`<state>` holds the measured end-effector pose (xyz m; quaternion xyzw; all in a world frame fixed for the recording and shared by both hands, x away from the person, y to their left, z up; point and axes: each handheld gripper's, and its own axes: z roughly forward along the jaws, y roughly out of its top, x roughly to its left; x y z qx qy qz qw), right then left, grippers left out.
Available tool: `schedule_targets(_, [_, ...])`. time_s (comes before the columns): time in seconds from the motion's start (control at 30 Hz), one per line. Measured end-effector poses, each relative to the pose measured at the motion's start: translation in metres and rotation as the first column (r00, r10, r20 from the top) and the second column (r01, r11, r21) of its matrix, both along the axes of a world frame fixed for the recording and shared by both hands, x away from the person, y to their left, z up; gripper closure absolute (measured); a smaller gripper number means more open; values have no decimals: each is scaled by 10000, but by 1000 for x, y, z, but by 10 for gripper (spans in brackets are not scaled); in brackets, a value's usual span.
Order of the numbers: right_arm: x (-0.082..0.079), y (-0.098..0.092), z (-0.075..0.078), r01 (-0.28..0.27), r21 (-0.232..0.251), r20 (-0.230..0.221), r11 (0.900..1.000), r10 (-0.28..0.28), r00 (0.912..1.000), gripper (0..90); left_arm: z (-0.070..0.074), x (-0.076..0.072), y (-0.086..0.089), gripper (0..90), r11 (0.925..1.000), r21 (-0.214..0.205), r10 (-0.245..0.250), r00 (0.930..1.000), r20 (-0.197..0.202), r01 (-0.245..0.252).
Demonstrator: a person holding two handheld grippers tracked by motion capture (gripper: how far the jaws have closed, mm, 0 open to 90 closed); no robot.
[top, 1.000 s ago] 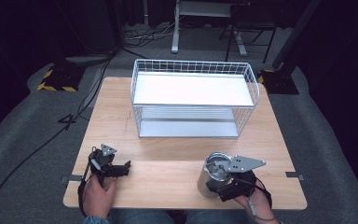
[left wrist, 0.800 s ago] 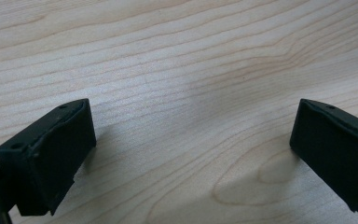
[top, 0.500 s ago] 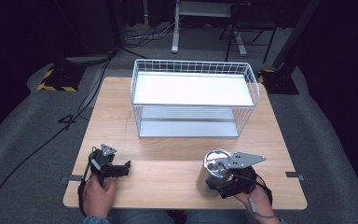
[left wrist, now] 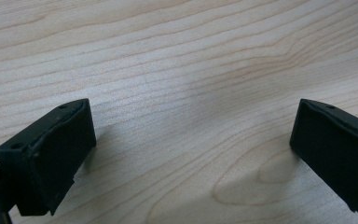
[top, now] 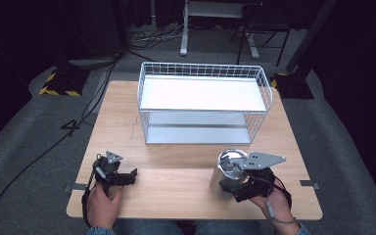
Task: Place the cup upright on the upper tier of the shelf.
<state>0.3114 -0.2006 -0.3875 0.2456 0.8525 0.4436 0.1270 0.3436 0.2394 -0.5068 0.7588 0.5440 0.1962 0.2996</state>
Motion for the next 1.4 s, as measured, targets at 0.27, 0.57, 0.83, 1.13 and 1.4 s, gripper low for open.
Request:
schedule_targets(0.27, [3, -1, 19, 61, 45, 101, 10000, -61, 9999, 35, 0, 0, 0, 6, 10000, -3, 2, 10000, 1, -2])
schedule_targets(0.57, [9, -2, 38, 206, 173, 162, 9996, -209, 9996, 35, 0, 0, 0, 6, 10000, -1, 1, 10000, 0, -1])
schedule_targets(0.83, [17, -1, 52, 369, 185, 80, 9991, -371, 9993, 35, 0, 0, 0, 6, 10000, -1, 2, 10000, 2, -2])
schedule_targets(1.13, [28, 1, 68, 514, 210, 65, 9985, -516, 9986, 35, 0, 0, 0, 6, 10000, -1, -3, 10000, -3, 3])
schedule_targets(1.4, [37, 4, 85, 582, 215, 306, 9981, -589, 9978, 35, 0, 0, 0, 6, 10000, -1, 0, 10000, 1, 0])
